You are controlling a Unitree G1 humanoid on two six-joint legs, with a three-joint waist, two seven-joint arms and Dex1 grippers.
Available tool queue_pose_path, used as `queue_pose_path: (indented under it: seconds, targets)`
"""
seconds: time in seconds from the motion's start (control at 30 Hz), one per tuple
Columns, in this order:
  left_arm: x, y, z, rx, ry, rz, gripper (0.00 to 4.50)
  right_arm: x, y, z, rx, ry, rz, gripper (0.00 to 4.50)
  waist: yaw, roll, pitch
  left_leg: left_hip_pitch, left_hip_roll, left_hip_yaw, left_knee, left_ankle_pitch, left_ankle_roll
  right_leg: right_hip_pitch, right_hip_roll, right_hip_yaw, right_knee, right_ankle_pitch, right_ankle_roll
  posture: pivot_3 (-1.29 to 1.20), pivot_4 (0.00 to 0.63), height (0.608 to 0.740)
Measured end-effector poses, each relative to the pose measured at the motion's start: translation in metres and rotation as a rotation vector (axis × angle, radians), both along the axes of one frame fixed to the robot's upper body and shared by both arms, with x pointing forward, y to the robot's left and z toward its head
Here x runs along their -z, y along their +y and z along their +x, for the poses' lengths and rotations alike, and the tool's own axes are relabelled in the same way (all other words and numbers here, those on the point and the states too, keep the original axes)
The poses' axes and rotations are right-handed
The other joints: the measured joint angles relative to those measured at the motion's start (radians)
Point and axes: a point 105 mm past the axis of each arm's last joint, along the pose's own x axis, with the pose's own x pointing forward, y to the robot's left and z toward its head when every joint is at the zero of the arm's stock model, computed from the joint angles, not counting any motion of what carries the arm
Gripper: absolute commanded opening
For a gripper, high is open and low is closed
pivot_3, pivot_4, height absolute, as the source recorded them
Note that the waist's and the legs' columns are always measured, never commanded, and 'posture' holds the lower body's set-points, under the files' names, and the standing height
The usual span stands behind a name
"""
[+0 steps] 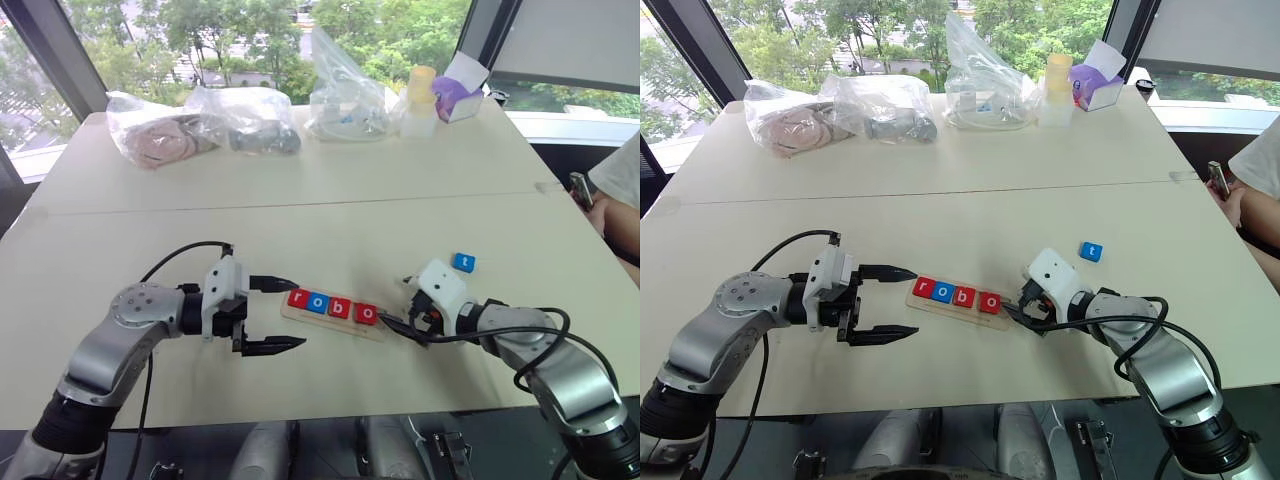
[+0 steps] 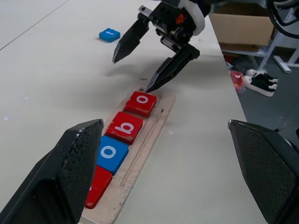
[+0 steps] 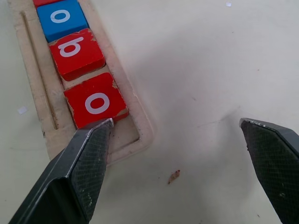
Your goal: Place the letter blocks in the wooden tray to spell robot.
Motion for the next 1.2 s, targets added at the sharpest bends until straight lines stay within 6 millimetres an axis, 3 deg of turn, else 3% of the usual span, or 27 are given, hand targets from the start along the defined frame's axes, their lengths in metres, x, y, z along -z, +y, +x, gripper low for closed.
queue_pose_path:
  seconds: [0.47,1.2]
  targets:
    - [0.000,0.000,0.000,-0.003,0.000,0.000,4.50,0.006,0.012,-0.002,-0.037,0.019,0.014,4.45,0.000,0.000,0.000,0.000,0.000,0.000,0.000,0.000,0.000,0.000,0.000,0.000,0.000,0.000,0.000,0.00,0.150,0.740]
    - [0.000,0.000,-0.002,-0.037,-0.003,-0.001,4.50,0.009,0.025,0.018,-0.098,-0.038,-0.016,4.45,-0.001,0.000,0.000,0.000,0.000,0.000,0.000,0.000,0.000,0.000,0.000,0.000,0.000,0.000,0.000,0.00,0.150,0.740]
